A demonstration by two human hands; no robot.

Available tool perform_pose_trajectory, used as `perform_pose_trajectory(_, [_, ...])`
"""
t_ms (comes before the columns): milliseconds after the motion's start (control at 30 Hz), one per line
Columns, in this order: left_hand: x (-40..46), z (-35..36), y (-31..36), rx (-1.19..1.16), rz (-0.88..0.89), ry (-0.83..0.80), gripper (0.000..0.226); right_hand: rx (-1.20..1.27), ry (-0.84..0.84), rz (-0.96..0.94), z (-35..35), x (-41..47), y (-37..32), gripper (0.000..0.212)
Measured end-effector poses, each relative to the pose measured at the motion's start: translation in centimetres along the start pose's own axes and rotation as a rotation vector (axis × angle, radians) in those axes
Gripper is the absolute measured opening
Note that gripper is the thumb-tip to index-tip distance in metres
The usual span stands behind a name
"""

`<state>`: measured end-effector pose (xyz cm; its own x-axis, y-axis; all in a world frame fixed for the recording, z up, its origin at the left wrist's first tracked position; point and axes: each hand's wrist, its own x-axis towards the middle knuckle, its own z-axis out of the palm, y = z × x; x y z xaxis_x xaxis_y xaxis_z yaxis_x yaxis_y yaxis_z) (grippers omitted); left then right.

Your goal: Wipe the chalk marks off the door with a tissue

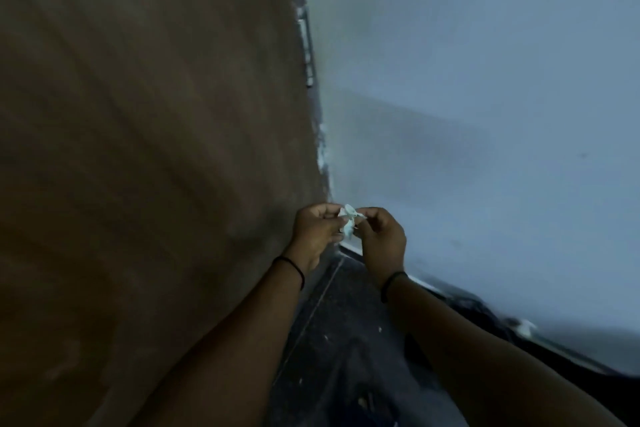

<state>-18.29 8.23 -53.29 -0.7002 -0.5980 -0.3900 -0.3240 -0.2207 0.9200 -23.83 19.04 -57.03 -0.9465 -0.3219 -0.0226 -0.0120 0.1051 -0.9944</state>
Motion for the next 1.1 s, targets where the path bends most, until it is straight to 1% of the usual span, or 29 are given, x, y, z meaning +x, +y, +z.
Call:
perform_pose_trajectory(100, [-0.1,4.4,0.4,0.062,-0.025,-0.093,0.014,0.2,0.148,0.16,-4.3,0.3,-0.1,0.009])
perform_pose_trajectory(167, [-0.3,7.5,0.1,0.107,-0.029,-0.15,0.018,0.262,0.23,0.216,-7.5,0.4,0.3,0.011])
perform_pose_trajectory(200, [-0.3,8.8,-0.3,0.126,-0.032,-0.167,0.022,0.269,0.243,0.23,-8.8,0.3,0.7,0.01])
perform_pose_trajectory(233, [-0.5,10.5,-0.8,0.145,-0.047,-0.187,0.025,0.243,0.254,0.243,-10.5,0.2,1.4,0.009])
perform_pose_trajectory(333, [-1.0,15.3,-3.4,0.196,-0.109,-0.255,0.024,0.034,0.311,0.259,-15.1,-0.7,4.0,0.009])
perform_pose_trajectory(467, [-1.6,20.5,-7.8,0.322,-0.164,-0.365,0.014,-0.066,0.478,0.35,-20.0,-2.4,7.5,0.019])
perform_pose_trajectory(567, [-1.5,23.7,-11.1,0.352,-0.213,-0.451,0.008,-0.199,0.545,0.392,-22.7,-3.5,10.1,0.028])
perform_pose_trajectory(667, [-0.9,26.4,-14.6,0.384,-0.255,-0.498,0.015,-0.253,0.604,0.418,-24.7,-4.2,13.2,0.03])
perform_pose_trajectory(733, [-0.2,27.5,-16.8,0.425,-0.274,-0.512,0.021,-0.25,0.594,0.464,-25.6,-4.1,15.3,0.032])
perform_pose_trajectory(800, [1.2,28.2,-19.5,0.485,-0.283,-0.498,0.027,-0.25,0.553,0.531,-26.5,-3.6,17.9,0.039])
perform_pose_trajectory(900, [3.6,28.1,-22.8,0.599,-0.256,-0.469,0.041,-0.289,0.572,0.625,-27.7,-2.9,21.1,0.046])
perform_pose_trajectory(1000, [5.0,27.0,-25.2,0.679,-0.235,-0.448,0.045,-0.314,0.573,0.655,-28.1,-2.9,22.7,0.041])
perform_pose_trajectory(1100, [4.8,26.0,-25.1,0.753,-0.206,-0.496,0.045,-0.374,0.505,0.627,-27.6,-3.6,22.6,0.032])
